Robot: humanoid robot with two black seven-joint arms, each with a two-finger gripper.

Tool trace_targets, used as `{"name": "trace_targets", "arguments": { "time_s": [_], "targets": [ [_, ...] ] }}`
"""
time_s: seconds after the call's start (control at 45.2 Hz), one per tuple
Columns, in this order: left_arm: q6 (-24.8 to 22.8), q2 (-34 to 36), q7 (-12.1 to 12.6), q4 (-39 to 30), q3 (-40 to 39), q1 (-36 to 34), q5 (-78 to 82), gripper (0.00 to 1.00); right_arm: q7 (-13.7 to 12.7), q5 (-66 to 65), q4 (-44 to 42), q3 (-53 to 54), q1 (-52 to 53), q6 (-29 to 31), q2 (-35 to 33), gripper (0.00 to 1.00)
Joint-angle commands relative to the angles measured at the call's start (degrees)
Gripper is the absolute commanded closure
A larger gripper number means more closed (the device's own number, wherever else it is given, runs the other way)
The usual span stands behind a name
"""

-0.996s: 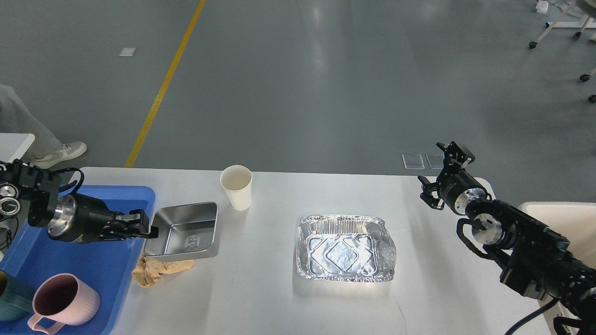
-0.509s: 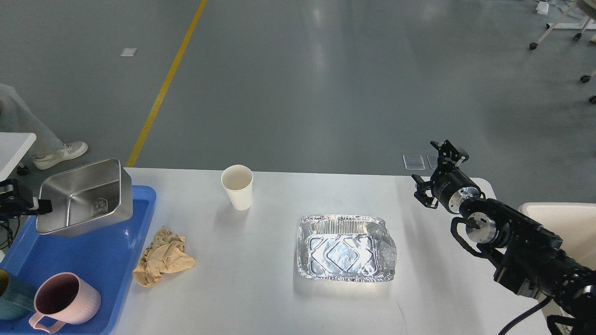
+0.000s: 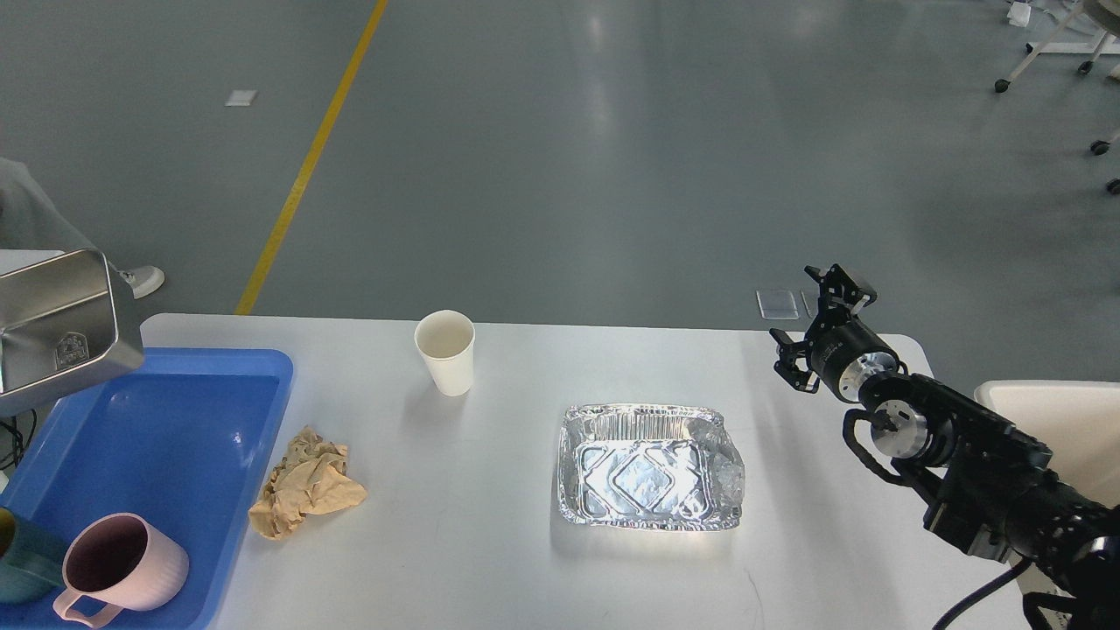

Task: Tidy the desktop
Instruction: 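Lift the steel tin box over toward the blue tray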

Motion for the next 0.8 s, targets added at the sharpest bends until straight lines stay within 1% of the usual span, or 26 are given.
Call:
{"name": "trace_targets", "arguments": {
  "time_s": [0.0, 0.111, 0.199, 0.376, 0.509, 0.576, 0.775],
  "targets": [
    [0.8, -0.2, 0.0, 1.2, 0.2, 0.0, 0.0, 1.0, 0.0, 0.0, 0.0, 0.0, 0.0, 0.0, 0.3, 0.0],
    [2.3, -1.1, 0.1, 2.8, 0.3, 0.2, -0.1, 1.0, 0.0, 0.0, 0.0, 0.0, 0.0, 0.0, 0.3, 0.0],
    [2.7, -3.5, 0.1, 5.3, 0.3, 0.2, -0.5, 1.0, 0.0, 0.0, 0.0, 0.0, 0.0, 0.0, 0.3, 0.0],
    [2.8, -8.7, 0.1, 14.1, 1.0, 0.8, -1.1, 1.0, 0.0, 0.0, 0.0, 0.0, 0.0, 0.0, 0.0, 0.0],
    [2.9, -14.3, 1.2, 22.0, 2.2, 1.1, -1.1, 1.0, 0.0, 0.0, -0.1, 0.0, -0.4, 0.0, 0.0, 0.0],
    [2.8, -17.0, 1.3, 25.6, 2.7, 1.2, -1.2, 1.0, 0.0, 0.0, -0.5, 0.0, -0.4, 0.0, 0.1, 0.0],
    [3.8, -23.0, 1.4, 31.3, 3.4, 4.0, -1.5, 1.0, 0.0, 0.0, -0.9, 0.0, -0.6, 0.0, 0.2, 0.0]
  ]
}}
